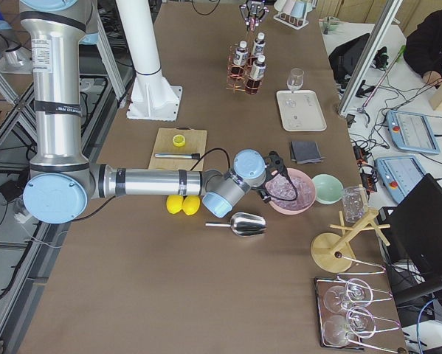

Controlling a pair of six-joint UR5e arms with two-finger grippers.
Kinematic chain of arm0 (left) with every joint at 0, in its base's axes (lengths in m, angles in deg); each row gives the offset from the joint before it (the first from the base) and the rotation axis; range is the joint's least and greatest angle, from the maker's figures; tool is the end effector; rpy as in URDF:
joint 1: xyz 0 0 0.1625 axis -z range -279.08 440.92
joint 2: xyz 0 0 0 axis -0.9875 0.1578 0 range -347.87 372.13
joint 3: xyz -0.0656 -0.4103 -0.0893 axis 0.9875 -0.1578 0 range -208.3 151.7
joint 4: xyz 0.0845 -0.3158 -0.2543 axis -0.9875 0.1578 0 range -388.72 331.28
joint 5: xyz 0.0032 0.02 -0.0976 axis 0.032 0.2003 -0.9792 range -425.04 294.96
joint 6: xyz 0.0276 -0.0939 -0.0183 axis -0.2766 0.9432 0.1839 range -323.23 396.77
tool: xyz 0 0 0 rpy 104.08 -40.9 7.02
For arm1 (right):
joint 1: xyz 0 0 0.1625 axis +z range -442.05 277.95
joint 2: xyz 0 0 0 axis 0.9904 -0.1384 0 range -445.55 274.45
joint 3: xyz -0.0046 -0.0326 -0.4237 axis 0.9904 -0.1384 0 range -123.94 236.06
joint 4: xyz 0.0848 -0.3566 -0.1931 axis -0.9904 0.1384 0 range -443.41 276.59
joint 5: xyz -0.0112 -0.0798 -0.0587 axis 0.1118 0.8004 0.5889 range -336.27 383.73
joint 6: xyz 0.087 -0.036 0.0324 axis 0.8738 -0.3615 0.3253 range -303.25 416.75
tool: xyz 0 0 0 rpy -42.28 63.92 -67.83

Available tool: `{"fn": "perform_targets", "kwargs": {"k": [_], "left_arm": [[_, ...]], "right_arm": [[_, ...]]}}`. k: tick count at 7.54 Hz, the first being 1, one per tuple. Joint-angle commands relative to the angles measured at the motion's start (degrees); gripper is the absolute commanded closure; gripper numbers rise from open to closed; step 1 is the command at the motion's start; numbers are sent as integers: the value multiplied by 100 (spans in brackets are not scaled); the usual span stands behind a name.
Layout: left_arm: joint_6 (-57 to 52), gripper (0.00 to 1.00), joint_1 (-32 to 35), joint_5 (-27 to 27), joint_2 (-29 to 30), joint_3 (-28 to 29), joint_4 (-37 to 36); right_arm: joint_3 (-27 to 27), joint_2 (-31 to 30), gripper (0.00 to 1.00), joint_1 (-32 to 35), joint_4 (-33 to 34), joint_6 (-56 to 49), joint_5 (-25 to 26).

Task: Take tea from basket to plate

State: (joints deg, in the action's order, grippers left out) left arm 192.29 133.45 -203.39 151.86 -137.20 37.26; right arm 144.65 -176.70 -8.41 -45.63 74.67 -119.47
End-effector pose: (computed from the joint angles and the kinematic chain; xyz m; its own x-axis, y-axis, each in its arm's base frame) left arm 0.3090 -0.4997 0.0491 -0.0100 -0.9811 0.1930 0.4804 -0.1740 -0.8596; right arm -0.0877 -0.4885 0.5675 0.4393 -0.5267 0.7278 0.0495 0.8231 0.5658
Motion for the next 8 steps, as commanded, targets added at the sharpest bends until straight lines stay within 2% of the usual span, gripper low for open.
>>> {"fn": "perform_targets", "kwargs": {"k": [1, 2, 3, 4, 7, 8], "left_arm": [[462, 100, -506, 370, -24, 123, 371], [471, 100, -533, 371, -33, 227, 467], [532, 100, -568, 371, 10, 411, 589], [776, 100, -577, 371, 89, 544, 843], [1077, 100, -621, 388, 213, 510, 890], [1078, 100, -682, 388, 195, 518, 890]], "right_arm": [[-60, 1, 1, -453, -1591, 987, 291], [-52, 1, 1, -760, -2234, 1629, 572], [-43, 18, 1, -1181, -2823, 1940, 1096], [-52, 79, 1, -1472, -3360, 2100, 1476], [-52, 194, 1, -1982, -4845, 2180, 2355], [-69, 272, 1, -2472, -5164, 2163, 2907]]}}
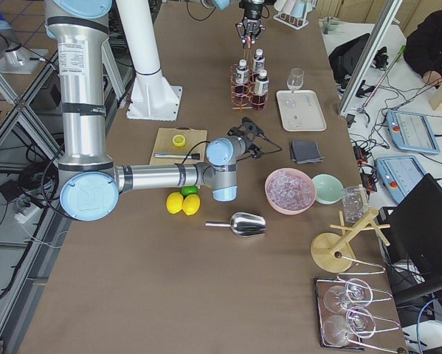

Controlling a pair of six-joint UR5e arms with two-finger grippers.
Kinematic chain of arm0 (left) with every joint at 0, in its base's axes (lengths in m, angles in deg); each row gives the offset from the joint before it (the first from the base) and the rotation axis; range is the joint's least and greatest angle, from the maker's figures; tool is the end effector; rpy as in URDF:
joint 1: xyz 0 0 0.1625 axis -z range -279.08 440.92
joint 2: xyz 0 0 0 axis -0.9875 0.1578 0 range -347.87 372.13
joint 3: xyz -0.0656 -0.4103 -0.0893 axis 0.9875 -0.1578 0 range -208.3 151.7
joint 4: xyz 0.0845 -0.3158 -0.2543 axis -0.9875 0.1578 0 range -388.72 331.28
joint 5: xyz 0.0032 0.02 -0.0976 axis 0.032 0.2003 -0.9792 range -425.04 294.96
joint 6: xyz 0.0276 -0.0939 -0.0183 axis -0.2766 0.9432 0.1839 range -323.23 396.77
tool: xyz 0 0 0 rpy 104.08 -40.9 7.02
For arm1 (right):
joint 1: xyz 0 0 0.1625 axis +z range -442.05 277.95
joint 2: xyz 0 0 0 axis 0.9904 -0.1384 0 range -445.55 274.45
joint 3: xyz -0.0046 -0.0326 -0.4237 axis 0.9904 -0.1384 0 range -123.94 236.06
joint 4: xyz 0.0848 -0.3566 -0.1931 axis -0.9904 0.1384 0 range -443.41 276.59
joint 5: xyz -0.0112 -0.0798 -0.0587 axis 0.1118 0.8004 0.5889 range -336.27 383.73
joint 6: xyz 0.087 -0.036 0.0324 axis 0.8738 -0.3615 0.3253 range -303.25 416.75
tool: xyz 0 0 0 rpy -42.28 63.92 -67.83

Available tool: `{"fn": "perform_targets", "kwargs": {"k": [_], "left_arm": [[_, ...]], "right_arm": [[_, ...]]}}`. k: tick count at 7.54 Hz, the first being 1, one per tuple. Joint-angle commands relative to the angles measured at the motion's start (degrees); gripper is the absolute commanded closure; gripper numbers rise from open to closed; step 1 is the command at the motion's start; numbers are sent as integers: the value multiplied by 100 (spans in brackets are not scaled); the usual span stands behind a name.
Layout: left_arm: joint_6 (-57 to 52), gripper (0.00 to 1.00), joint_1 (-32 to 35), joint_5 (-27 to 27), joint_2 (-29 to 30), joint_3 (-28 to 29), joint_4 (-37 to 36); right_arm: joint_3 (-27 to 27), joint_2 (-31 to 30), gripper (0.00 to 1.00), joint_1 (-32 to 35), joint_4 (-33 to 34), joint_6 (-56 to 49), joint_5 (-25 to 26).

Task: Take tea from basket to plate

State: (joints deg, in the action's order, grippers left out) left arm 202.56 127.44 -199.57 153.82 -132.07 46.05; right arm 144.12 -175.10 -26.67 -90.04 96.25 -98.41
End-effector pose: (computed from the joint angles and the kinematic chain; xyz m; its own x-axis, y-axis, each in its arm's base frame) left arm 0.3770 -0.4896 0.0380 -0.0338 -0.9687 0.2461 0.4626 -0.2334 -0.8553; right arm -0.2013 -0.4328 0.4908 0.2728 -0.7546 0.5968 -0.2910 0.5265 0.7988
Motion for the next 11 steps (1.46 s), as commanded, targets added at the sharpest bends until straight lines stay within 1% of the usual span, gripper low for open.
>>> {"fn": "perform_targets", "kwargs": {"k": [1, 2, 3, 4, 7, 9, 10, 11], "left_arm": [[42, 100, -143, 7, -19, 41, 10], [42, 100, -300, 102, -10, 85, 10], [42, 100, -380, 164, -1, 85, 10], [50, 100, -381, 165, 7, 77, 10], [147, 100, -381, 138, 16, -37, -7], [270, 100, -381, 130, -19, -195, -33], [279, 100, -407, 138, -19, -187, -33], [305, 100, -460, 138, -28, -170, -33]], "right_arm": [[-226, 383, 1, -1347, -908, -47, 1485], [-532, 647, 1, -1928, -1084, -230, 2205], [-553, 658, 1, -2291, -1120, -702, 2682], [-527, 693, 1, -2364, -1120, -828, 2791], [-483, 1131, 1, -2374, -1007, -996, 2958], [-448, 1404, 1, -2391, -639, -996, 3003], [-334, 1483, 1, -2382, -350, -996, 3012], [-90, 1493, 1, -2382, 1, -996, 3012]]}}
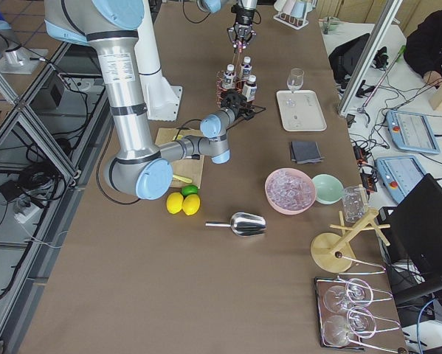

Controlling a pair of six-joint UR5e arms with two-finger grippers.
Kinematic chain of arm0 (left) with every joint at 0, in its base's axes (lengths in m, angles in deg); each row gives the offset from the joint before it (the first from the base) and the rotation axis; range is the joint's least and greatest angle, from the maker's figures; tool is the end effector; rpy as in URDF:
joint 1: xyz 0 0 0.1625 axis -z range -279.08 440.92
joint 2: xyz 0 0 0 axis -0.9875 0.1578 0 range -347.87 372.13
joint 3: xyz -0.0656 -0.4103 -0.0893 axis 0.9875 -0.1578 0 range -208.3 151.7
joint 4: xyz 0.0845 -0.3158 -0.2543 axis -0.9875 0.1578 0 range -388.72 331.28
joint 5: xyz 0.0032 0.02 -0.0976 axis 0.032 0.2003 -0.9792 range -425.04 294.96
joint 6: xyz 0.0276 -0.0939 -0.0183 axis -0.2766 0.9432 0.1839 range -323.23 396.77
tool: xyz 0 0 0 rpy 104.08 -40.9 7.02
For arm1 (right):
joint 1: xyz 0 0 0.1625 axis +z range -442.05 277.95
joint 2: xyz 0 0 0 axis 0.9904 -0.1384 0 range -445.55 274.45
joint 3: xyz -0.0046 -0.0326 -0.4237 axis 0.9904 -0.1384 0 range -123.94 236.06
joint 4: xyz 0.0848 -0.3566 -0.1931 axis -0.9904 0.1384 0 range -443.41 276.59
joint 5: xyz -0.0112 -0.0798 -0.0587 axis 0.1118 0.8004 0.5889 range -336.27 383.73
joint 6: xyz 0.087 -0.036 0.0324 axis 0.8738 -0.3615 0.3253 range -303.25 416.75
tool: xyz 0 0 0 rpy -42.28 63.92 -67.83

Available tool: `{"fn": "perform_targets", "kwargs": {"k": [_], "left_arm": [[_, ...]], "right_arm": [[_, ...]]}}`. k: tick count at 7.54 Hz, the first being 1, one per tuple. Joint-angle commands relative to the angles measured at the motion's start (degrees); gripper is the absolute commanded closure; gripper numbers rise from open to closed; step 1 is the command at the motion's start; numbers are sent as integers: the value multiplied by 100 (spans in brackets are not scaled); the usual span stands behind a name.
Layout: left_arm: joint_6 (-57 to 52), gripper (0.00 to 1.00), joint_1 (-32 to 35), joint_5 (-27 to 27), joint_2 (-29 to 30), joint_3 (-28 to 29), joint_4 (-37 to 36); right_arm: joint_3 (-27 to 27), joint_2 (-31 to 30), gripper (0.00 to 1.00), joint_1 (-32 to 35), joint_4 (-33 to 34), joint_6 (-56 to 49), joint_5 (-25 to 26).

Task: Take tea from basket to plate

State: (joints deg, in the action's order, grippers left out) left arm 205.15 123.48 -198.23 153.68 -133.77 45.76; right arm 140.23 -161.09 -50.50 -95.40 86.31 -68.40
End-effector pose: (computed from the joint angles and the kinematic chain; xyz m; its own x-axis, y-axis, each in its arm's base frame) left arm 0.4015 -0.4570 0.0329 -0.0042 -0.9657 0.2596 0.4689 -0.2312 -0.8524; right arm -0.4027 -0.3992 0.3868 0.2808 -0.8475 0.4504 -0.5044 0.2689 0.8205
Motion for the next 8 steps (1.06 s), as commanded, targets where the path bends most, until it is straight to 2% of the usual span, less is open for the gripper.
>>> {"fn": "perform_targets", "kwargs": {"k": [1, 3, 5, 8], "left_arm": [[28, 100, -107, 30, -22, 26, 5], [28, 100, -99, 31, -22, 35, 5], [28, 100, -108, 31, -40, 27, 5], [19, 100, -116, 39, -40, 35, 5]], "right_arm": [[476, 101, 1, 9, 775, -3, 12], [521, 258, 1, 1, 953, -3, 300], [539, 557, 1, -8, 1400, -3, 406], [548, 593, 1, -113, 1463, 6, 486]]}}
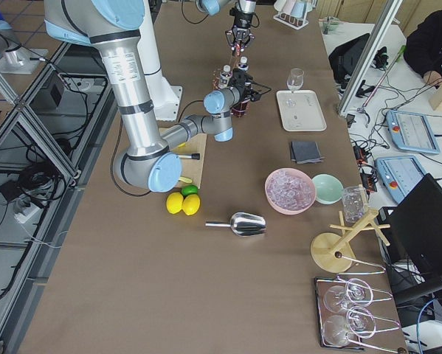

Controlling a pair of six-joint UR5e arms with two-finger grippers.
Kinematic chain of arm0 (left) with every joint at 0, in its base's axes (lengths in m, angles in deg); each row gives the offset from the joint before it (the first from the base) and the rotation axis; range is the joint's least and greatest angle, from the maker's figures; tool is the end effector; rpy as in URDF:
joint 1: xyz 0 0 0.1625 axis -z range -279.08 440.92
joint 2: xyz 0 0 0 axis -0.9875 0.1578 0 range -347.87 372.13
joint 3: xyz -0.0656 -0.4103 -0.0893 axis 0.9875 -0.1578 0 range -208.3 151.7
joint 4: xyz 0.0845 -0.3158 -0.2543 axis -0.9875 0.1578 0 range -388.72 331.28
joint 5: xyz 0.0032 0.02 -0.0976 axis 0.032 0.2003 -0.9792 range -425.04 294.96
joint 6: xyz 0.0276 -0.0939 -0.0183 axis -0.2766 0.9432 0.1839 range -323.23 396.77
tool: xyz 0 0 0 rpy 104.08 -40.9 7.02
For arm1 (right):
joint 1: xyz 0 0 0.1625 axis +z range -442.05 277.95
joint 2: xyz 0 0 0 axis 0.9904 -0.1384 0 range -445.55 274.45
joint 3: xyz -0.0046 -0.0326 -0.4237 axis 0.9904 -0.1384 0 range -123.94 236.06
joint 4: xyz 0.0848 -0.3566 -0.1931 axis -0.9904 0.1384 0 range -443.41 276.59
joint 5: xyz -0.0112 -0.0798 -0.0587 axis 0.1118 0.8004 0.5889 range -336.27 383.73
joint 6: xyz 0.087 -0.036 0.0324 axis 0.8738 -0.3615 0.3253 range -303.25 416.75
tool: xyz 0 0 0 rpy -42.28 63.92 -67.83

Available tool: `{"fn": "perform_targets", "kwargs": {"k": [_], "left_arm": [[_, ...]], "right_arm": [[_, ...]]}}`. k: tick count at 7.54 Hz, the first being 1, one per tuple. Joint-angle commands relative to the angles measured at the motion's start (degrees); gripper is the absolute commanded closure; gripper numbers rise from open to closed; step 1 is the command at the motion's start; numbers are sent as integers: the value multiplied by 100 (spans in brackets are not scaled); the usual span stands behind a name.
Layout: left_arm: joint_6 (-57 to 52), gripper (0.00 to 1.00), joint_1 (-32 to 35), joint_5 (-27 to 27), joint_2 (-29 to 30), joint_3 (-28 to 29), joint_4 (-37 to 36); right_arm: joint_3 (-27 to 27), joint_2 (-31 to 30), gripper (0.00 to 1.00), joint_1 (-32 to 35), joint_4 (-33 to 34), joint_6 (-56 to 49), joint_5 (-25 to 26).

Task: Take tea from basket to plate

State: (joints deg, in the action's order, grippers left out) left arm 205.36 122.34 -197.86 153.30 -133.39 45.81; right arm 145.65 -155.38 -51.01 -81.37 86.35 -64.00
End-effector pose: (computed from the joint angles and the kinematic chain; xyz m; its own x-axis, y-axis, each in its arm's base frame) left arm 0.4130 -0.4517 0.0389 0.0052 -0.9635 0.2678 0.4825 -0.2321 -0.8446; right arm -0.4264 -0.4166 0.3035 0.3471 -0.8051 0.4810 -0.4972 0.2769 0.8222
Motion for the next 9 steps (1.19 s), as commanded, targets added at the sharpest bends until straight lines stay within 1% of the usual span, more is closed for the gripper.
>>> {"fn": "perform_targets", "kwargs": {"k": [1, 3, 5, 7, 8, 9], "left_arm": [[-2, 100, -3, 2, -2, 6, 0], [-2, 100, -3, 2, -2, 6, 0], [-2, 100, -3, 2, -2, 6, 0], [-2, 100, -3, 2, -37, 6, 0], [-2, 100, 6, 2, -37, -3, 9], [-2, 100, -3, 2, -46, -3, 9]], "right_arm": [[145, 22, 1, -167, 225, 2, 194], [611, 22, 1, -413, 892, 2, 388], [586, 100, 3, -537, 1000, 2, 660], [569, 188, 7, -537, 1167, 2, 722], [551, 215, 16, -537, 1220, 2, 723], [551, 224, 28, -537, 1264, 2, 740]]}}
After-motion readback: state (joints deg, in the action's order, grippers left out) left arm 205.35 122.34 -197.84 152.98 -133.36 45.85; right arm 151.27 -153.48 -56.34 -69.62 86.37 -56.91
